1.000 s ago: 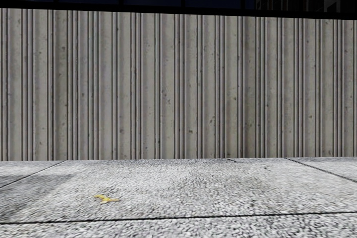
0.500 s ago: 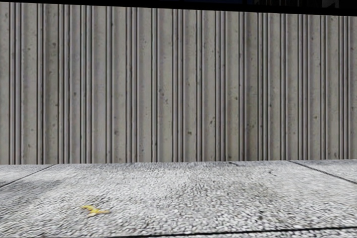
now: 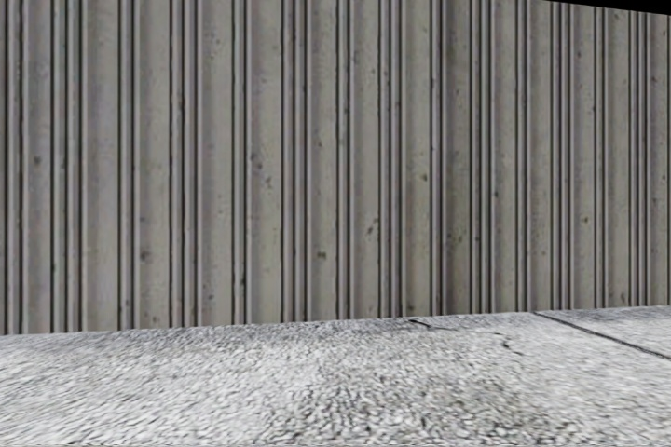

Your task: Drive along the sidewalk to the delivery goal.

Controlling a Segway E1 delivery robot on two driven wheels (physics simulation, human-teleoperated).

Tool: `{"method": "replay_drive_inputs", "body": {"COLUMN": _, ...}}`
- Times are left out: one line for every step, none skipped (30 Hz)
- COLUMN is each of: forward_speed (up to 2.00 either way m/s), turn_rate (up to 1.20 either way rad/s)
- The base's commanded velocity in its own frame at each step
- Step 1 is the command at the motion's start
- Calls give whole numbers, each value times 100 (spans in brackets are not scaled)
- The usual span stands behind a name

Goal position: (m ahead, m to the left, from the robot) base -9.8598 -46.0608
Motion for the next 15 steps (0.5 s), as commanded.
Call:
{"method": "replay_drive_inputs", "body": {"forward_speed": 135, "turn_rate": -67}}
{"method": "replay_drive_inputs", "body": {"forward_speed": 134, "turn_rate": -67}}
{"method": "replay_drive_inputs", "body": {"forward_speed": 133, "turn_rate": -67}}
{"method": "replay_drive_inputs", "body": {"forward_speed": 133, "turn_rate": -67}}
{"method": "replay_drive_inputs", "body": {"forward_speed": 133, "turn_rate": -68}}
{"method": "replay_drive_inputs", "body": {"forward_speed": 132, "turn_rate": -69}}
{"method": "replay_drive_inputs", "body": {"forward_speed": 132, "turn_rate": -70}}
{"method": "replay_drive_inputs", "body": {"forward_speed": 132, "turn_rate": -70}}
{"method": "replay_drive_inputs", "body": {"forward_speed": 132, "turn_rate": -71}}
{"method": "replay_drive_inputs", "body": {"forward_speed": 132, "turn_rate": -71}}
{"method": "replay_drive_inputs", "body": {"forward_speed": 132, "turn_rate": -74}}
{"method": "replay_drive_inputs", "body": {"forward_speed": 132, "turn_rate": -77}}
{"method": "replay_drive_inputs", "body": {"forward_speed": 132, "turn_rate": -77}}
{"method": "replay_drive_inputs", "body": {"forward_speed": 131, "turn_rate": -79}}
{"method": "replay_drive_inputs", "body": {"forward_speed": 131, "turn_rate": -79}}
